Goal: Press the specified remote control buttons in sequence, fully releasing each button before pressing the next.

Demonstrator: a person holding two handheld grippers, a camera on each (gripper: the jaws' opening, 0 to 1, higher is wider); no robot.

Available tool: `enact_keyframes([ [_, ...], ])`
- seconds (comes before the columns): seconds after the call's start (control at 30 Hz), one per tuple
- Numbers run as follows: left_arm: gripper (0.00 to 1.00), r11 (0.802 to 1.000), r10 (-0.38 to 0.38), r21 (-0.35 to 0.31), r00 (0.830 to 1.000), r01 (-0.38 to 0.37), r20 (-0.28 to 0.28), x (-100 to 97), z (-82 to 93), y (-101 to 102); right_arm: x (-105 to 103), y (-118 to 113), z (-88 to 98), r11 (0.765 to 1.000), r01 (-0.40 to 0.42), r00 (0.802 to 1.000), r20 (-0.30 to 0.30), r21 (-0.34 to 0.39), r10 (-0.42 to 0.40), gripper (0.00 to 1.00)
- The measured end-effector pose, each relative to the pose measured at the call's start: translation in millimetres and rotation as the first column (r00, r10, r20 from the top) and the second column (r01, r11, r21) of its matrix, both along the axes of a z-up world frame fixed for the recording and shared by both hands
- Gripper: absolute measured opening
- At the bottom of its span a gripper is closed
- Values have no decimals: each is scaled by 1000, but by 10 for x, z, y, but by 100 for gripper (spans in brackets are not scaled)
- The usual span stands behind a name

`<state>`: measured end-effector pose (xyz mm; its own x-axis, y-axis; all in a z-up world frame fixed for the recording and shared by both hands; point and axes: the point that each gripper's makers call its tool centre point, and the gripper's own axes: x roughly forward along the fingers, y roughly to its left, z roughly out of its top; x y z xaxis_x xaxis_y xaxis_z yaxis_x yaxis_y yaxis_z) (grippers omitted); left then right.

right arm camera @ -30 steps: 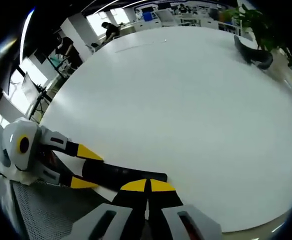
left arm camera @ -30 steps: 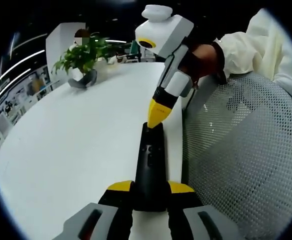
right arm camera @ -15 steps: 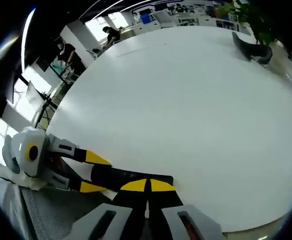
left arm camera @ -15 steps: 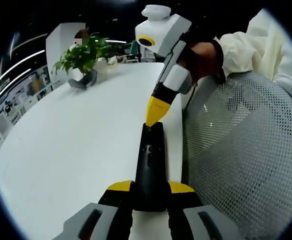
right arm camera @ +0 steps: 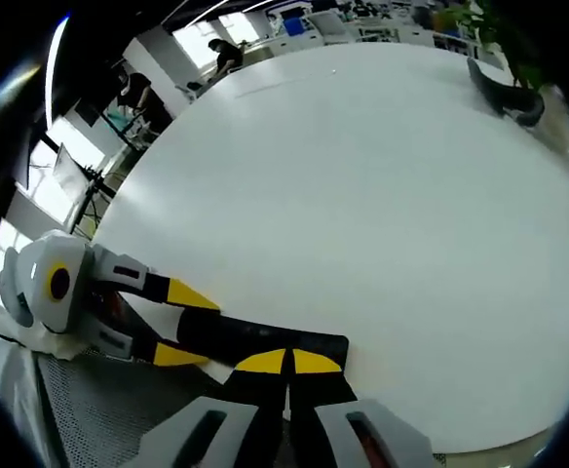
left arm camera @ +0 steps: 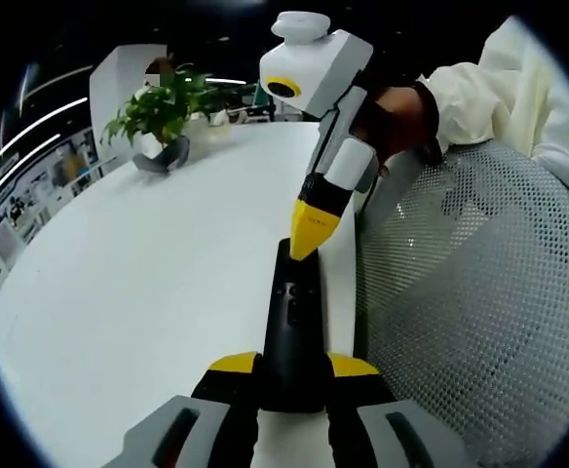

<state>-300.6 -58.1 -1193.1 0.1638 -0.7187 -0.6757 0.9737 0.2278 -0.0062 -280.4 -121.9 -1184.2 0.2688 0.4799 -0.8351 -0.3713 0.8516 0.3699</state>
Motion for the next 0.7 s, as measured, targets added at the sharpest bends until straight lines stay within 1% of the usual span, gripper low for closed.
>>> enact_keyframes([
  [0.1,25,1000,0,0,1000,0,0,1,1,-2,2,-2,-1,1000,0,1000,2,-4,0,0],
  [0.4,25,1000,-1,1,1000,1,1,8,-1,-3,8,-13,0,998,47,999,-24,29,-46,0],
  [0.7,25,1000,-2,5,1000,2,2,12,-3,-8,15,-20,1,997,62,998,-35,45,-60,0],
])
